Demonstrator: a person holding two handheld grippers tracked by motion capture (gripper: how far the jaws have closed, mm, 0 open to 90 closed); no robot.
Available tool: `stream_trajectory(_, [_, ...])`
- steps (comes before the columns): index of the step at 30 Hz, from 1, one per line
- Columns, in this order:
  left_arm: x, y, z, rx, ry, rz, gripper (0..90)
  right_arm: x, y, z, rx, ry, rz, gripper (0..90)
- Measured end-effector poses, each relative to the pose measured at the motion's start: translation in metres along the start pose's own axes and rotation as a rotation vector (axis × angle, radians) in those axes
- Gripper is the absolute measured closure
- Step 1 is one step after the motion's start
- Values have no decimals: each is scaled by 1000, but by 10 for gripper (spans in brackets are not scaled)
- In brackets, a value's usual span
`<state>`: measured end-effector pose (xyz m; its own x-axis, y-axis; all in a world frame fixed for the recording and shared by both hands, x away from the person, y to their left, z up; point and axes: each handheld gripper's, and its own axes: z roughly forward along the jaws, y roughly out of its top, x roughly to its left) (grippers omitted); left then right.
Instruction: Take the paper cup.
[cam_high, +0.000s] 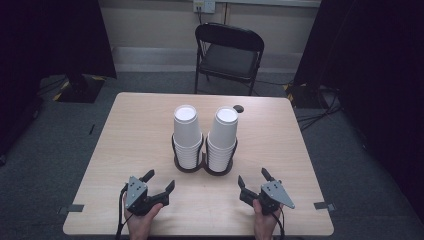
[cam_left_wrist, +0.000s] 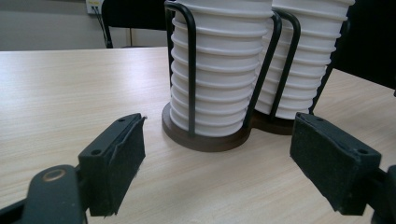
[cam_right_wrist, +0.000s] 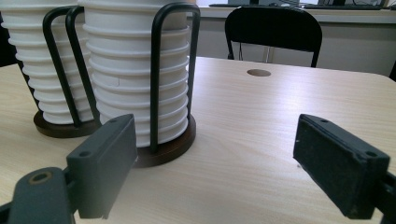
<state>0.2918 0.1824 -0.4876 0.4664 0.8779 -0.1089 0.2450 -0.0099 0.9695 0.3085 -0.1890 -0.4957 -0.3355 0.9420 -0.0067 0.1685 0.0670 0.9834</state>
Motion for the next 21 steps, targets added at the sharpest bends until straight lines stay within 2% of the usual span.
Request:
stream_trajectory(4, [-2,4,-1,3,-9,8,180,0,0,0,4,-1,1,133])
stream_trajectory(7, [-3,10,-4,-3,-41,2,188,0,0,0,4,-2,3,134])
stream_trajectory(9, [-4,12,-4,-7,-48,-3,189,0,0,0,4,-1,3,134])
stream_trajectory(12, [-6,15,-2,-4,-60,12,191,0,0,0,5,1,3,136])
stream_trajectory(15, [-12,19,1,1,-94,33,192,-1,0,0,8,6,7,137])
stream_trajectory(16, [-12,19,1,1,-94,33,193,-1,0,0,8,6,7,137])
stream_trajectory(17, [-15,21,3,2,-114,34,193,-1,0,0,7,4,5,139])
stream_trajectory(18, [-15,21,3,2,-114,34,193,-1,0,0,7,4,5,139])
stream_trajectory(19, [-18,24,5,7,-139,43,194,0,0,0,7,3,5,140])
stream_trajectory(21, [-20,26,7,9,-154,47,200,0,0,0,7,4,4,141])
